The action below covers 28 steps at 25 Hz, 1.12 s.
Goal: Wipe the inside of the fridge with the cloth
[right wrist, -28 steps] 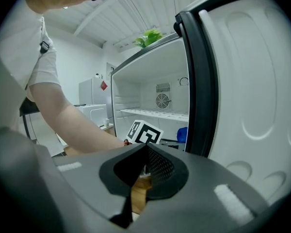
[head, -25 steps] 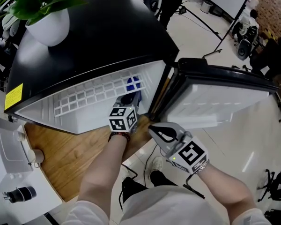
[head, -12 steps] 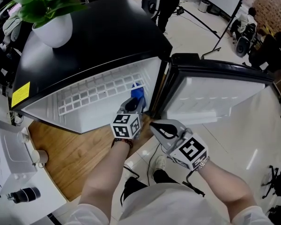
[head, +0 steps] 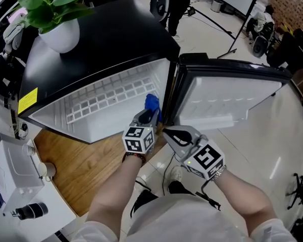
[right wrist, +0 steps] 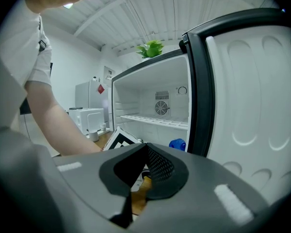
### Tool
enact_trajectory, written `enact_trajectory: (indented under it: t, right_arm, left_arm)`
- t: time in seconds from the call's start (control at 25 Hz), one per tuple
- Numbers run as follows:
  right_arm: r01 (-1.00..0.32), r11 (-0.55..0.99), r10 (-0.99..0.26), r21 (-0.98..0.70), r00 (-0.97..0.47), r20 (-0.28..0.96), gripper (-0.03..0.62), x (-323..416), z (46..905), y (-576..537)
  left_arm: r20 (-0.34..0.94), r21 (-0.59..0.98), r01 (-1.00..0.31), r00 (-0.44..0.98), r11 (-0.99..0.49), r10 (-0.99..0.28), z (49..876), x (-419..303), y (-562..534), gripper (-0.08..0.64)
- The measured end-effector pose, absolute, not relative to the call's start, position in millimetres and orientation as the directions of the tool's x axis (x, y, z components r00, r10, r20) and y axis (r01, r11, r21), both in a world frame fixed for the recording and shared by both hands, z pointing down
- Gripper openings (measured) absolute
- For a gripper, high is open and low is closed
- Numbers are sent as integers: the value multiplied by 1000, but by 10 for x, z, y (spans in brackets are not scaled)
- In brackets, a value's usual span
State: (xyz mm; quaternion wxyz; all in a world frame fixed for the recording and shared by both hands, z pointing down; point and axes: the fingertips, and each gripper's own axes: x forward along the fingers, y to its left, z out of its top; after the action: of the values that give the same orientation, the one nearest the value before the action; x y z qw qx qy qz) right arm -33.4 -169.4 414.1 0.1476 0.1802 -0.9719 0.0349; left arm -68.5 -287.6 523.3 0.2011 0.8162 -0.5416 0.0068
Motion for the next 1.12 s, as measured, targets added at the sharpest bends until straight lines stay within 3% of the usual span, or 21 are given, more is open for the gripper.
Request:
enact_trajectory:
  t: [0.44, 0.76, 1.12]
  right_arm:
    - [-442, 897, -419, -11, -857, 301, 2, -244, 4087, -1725]
    - [-506, 862, -469, -17, -811, 351, 26, -186, 4200, -1811]
    - [-516, 854, -460, -72, -811, 360, 176, -155, 4190, -1837]
  left_arm:
    - [229, 318, -871, 453, -373, -862, 5125, -683, -2662, 69]
    - [188, 309, -811, 565, -497, -803, 4844, -689, -2293, 71]
    - [91, 308, -631, 765, -712, -638, 4274, -659, -1790, 71]
